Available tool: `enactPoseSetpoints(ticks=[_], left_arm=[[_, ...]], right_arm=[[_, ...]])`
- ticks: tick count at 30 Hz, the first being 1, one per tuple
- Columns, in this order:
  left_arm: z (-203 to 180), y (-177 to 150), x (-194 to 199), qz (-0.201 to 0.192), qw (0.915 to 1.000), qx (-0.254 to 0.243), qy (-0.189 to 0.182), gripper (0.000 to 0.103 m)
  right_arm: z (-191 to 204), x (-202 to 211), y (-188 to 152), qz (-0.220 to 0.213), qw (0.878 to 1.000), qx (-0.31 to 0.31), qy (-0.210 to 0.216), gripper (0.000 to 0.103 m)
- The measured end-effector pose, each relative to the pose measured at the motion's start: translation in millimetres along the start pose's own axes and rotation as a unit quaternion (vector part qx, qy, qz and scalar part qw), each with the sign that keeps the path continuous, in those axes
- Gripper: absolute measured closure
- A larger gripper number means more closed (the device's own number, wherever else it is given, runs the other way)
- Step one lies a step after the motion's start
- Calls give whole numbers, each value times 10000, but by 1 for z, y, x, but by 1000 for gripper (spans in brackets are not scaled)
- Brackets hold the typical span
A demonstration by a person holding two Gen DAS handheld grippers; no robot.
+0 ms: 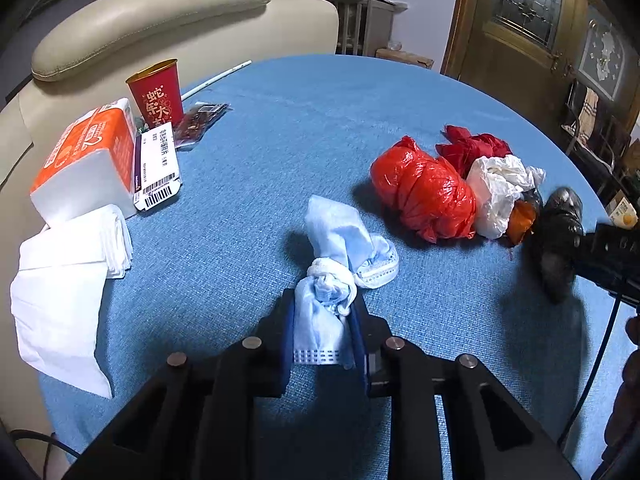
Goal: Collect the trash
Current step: 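Grasp the light-blue mask with the left tool while the right tool grasps the black bag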
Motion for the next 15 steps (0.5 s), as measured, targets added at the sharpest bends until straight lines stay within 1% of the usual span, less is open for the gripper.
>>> enactPoseSetpoints(ticks=[1,3,10,15], left_arm=[[0,0,0,19,10000,22,-2,77],[0,-2,1,42,10000,48,-1,77],[-5,-18,12,93,9999,74,-54,77],[-10,-32,25,72,9999,66,-111,77]], right_arm=[[1,-1,-1,32,10000,89,9,59],[2,2,-3,24,9998,187,80,63],[0,33,-18,-186,9985,492,164,63],[-8,54,-38,-261,9981,471,287,63]])
Point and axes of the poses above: each gripper's, at about its wrist camera, not at the fingertips, and x roughly against the way its jaws point, z to its left, y to its top, the point moved 8 cm from there along -x, roughly the way its jaws point, and after that the axes turned 2 degrees about x, right-handed, at the moved point
